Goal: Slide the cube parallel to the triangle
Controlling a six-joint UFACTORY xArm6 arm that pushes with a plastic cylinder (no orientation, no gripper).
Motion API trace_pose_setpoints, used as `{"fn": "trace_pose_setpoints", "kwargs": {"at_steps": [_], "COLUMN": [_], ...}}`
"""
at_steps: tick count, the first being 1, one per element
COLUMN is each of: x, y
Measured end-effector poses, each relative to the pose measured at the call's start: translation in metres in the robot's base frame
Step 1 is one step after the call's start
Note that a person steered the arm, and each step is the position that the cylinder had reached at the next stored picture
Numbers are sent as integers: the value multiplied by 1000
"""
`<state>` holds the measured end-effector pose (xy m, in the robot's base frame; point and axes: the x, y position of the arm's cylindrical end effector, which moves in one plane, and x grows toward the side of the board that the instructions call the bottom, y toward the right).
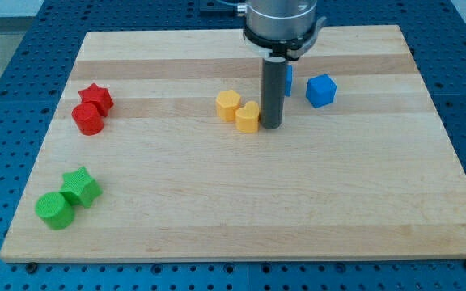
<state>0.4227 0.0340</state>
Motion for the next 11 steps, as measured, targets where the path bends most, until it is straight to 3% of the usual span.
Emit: {"fn": "trace_pose_setpoints", "kwargs": {"at_steps": [4, 5, 7, 11], "x": [1, -1, -43, -45], "y": [-6, 20, 47, 127]}}
